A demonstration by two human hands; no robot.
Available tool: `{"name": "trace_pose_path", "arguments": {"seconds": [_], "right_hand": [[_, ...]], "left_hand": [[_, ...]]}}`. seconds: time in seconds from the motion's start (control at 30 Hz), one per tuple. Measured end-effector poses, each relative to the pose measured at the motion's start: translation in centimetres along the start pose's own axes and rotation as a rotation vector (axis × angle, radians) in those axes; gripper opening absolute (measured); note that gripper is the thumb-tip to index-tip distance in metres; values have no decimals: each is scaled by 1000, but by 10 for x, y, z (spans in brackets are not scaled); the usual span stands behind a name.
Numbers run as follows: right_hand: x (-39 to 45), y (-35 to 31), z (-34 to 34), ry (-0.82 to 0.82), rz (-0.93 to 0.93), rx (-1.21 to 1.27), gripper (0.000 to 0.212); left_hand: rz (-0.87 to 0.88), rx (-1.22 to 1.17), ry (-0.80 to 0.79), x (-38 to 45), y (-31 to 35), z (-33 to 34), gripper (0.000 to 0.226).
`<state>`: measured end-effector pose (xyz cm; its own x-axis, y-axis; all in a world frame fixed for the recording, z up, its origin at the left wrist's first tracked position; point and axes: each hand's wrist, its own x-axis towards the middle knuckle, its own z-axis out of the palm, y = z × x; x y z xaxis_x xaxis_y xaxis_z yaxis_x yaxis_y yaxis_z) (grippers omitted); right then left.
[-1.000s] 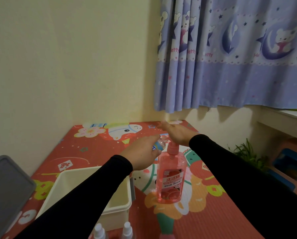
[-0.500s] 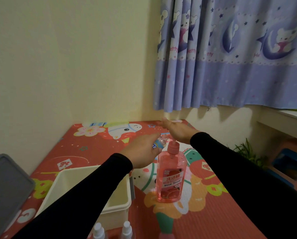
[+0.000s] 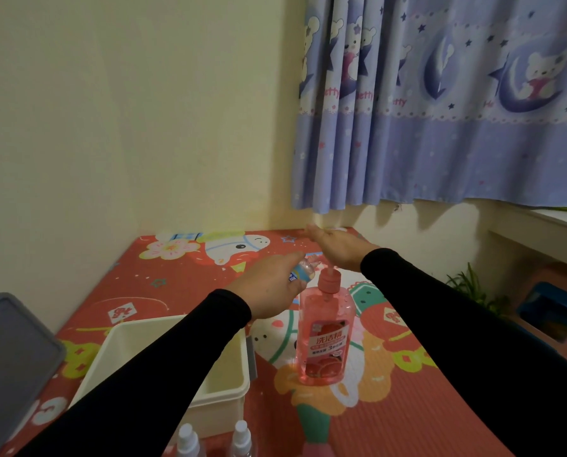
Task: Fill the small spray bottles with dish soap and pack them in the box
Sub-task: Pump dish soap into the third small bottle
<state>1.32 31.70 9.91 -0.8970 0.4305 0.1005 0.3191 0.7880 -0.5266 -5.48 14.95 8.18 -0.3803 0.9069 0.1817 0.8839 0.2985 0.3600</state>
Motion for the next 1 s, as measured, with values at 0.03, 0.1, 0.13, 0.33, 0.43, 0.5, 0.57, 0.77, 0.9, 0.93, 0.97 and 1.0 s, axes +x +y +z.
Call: {"name": "trace_pose_path", "arguments": {"seconds": [0.03,0.1,0.13,0.33,0.43,0.5,0.57,0.77,0.9,0.93,0.97,1.0], "right_hand": [[0,1,1,-1,5,19,62],[0,4,8,-12,19,55,63],[-1,5,12,-17,24,58,63],[-1,6,15,-35,35,26,61],[-1,3,7,-20,24,68,63],[0,1,1,-8,8,59,65],[2,2,2,0,0,60,65],[0,10,18,-16,36,90,62],[0,8,14,-26,46,95,64],[0,7,12,-29,43,101,64],[0,6,9,-30,34,101,64],[0,5,6,-26,24,96,63]], "left_hand": [[-1,-1,2,0,0,1,55],[-9,-14,-6,-1,-1,6,56],[-11,-15,-15,-1,-2,9,57],[-8,2,-32,-3,-3,10,57],[-9,-14,-24,-1,-2,5,56],[5,-13,-3,0,-1,2,54],[8,-13,0,1,-2,1,54],[-8,9,-33,-1,-4,12,56],[-17,-4,-40,-2,-2,9,56],[-18,-14,-34,-2,-2,7,55],[-11,-16,-22,-2,-2,5,55],[-1,-15,-9,-1,-1,3,54]]}}
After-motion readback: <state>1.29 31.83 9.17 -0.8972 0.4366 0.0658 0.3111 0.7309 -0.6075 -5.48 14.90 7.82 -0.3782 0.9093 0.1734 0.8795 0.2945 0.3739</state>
